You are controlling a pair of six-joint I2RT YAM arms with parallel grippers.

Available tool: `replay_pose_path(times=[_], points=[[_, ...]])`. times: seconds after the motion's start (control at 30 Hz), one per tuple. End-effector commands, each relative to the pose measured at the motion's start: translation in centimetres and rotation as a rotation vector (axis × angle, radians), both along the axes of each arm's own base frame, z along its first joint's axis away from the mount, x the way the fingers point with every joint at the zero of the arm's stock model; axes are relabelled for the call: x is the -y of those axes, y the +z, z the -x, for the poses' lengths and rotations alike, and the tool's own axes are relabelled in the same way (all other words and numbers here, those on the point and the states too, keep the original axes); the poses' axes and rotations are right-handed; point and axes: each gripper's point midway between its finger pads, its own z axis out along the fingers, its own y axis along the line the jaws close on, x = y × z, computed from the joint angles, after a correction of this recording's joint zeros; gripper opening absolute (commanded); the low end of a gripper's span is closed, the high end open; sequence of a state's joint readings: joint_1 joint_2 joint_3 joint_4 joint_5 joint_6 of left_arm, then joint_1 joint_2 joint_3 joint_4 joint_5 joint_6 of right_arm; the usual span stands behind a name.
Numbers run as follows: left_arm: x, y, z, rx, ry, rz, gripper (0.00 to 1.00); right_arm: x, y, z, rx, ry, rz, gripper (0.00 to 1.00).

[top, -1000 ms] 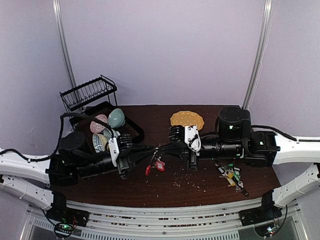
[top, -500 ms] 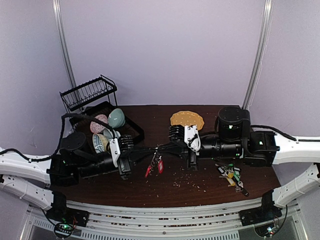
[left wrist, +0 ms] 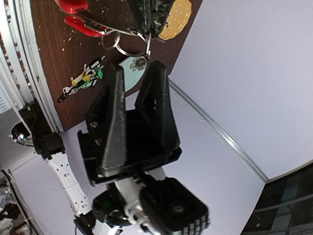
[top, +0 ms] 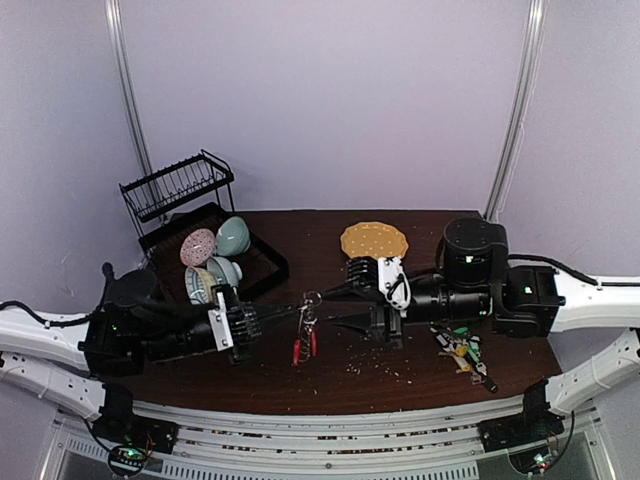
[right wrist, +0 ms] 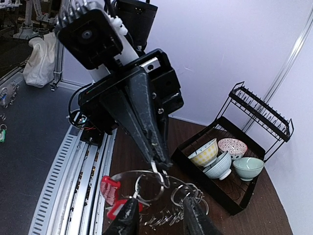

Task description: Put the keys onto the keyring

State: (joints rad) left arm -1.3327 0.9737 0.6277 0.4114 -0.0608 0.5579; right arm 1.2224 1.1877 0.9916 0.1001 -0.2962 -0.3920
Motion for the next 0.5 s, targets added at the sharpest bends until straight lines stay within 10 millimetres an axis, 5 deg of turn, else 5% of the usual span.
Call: replay_pose_path(times=[0.0, 0.23, 0.47], points=[[-0.9, -0.2, 1.2, 0.270, 0.016, -0.125, 0.00, 1.7, 2.2, 1.0, -0.064, 0.035, -0.055, 0.36], [-0.5, -1.5, 3.8, 0.474, 0.043, -0.331, 0.00, 4.6, 3.5, -0.3, -0.166, -0.032, -0.101, 0.39], [0.2, -0.5, 6.4, 0.524, -0.017, -0.316, 0.00, 6.5, 3.8, -0.9, -0.173, -0.087, -0.142, 0.39]])
